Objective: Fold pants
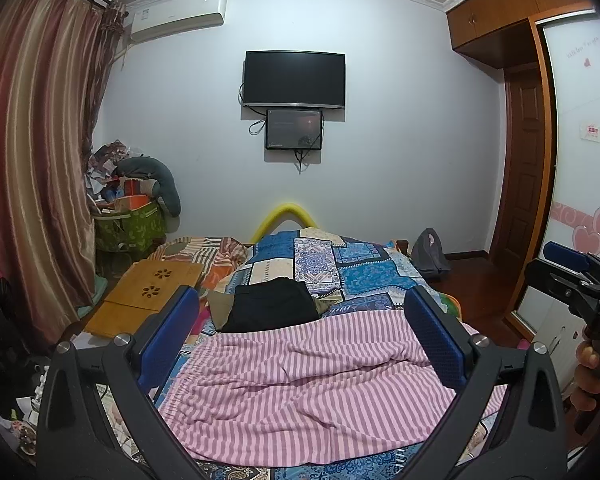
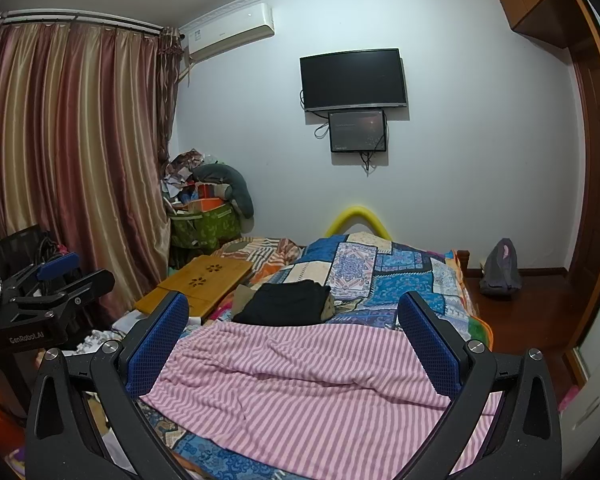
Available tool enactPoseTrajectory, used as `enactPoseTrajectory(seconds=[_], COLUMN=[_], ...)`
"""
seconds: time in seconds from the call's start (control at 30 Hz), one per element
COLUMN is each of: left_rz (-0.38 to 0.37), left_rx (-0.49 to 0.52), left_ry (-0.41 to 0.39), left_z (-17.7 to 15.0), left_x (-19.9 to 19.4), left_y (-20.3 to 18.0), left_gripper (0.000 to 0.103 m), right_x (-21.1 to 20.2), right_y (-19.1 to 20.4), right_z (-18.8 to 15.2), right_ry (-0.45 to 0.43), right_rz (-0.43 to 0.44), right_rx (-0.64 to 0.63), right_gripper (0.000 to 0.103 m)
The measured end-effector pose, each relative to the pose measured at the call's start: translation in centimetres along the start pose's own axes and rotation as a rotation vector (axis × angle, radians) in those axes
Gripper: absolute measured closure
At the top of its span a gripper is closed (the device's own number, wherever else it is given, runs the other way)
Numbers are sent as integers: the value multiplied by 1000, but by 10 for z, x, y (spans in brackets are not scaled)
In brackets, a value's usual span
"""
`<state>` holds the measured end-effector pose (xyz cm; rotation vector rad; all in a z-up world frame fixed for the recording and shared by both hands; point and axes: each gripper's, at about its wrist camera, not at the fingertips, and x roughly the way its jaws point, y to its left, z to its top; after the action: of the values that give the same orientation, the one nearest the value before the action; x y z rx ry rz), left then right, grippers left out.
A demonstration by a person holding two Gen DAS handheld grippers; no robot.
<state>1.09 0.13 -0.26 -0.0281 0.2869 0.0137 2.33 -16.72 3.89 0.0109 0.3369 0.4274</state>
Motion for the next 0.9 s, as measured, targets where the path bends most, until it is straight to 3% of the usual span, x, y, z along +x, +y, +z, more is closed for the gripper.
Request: enactPoseTrajectory(seconds=[0.9], left_rz=[-12], left_rx=[-7], left_ry=[18], left_z=[-1], left_x=[4], left_y=[2], left_gripper=[0], right_x=[5], right_y=[-3], right_z=[-2], right_ry=[10], right_rz=[1], right_rx=[10], right_gripper=[0])
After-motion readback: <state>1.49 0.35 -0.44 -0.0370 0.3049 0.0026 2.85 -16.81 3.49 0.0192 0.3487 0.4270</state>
